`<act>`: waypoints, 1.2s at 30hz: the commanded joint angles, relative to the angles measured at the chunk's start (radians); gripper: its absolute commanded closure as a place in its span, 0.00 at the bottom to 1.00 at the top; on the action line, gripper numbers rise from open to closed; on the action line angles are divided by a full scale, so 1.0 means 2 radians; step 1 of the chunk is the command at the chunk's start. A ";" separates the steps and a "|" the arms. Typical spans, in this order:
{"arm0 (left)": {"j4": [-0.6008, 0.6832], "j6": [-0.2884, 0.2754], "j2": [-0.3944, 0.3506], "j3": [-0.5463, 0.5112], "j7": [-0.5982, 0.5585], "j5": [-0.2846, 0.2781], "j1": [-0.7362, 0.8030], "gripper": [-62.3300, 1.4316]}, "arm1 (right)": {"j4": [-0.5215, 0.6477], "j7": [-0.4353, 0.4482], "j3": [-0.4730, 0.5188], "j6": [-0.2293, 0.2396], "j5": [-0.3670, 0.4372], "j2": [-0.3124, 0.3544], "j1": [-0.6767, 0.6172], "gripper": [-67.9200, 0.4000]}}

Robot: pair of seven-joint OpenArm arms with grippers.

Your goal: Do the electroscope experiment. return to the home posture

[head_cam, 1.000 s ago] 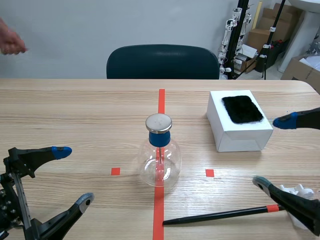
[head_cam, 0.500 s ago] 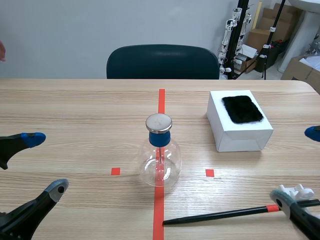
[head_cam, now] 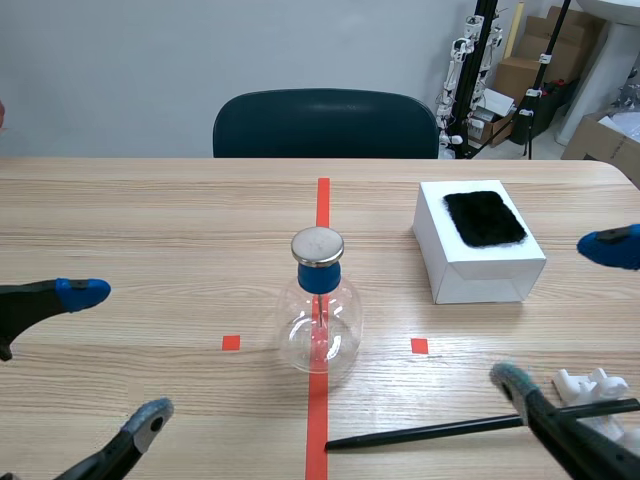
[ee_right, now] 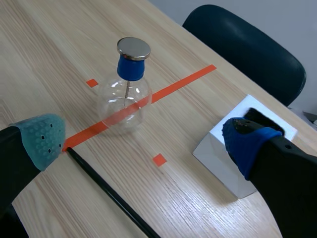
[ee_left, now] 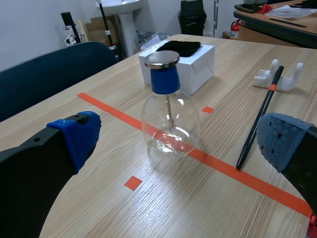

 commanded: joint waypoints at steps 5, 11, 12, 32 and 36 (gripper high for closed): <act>0.050 0.042 0.002 0.002 0.066 -0.039 0.033 0.00 | -0.001 0.001 -0.029 -0.016 0.005 0.005 -0.010 0.00; 0.101 0.063 -0.004 0.025 0.097 -0.050 0.055 0.00 | -0.001 0.020 -0.035 -0.024 0.005 0.005 -0.016 0.00; 0.109 0.073 -0.007 0.035 0.103 -0.050 0.057 0.00 | -0.001 0.023 -0.035 -0.030 0.005 0.005 -0.017 0.00; 0.167 0.154 -0.081 0.159 0.157 -0.126 0.052 0.00 | -0.001 0.067 -0.034 -0.073 0.006 0.004 -0.029 0.00; 0.167 0.154 -0.081 0.159 0.174 -0.126 0.039 0.00 | -0.001 0.067 -0.034 -0.073 0.006 0.004 -0.030 0.00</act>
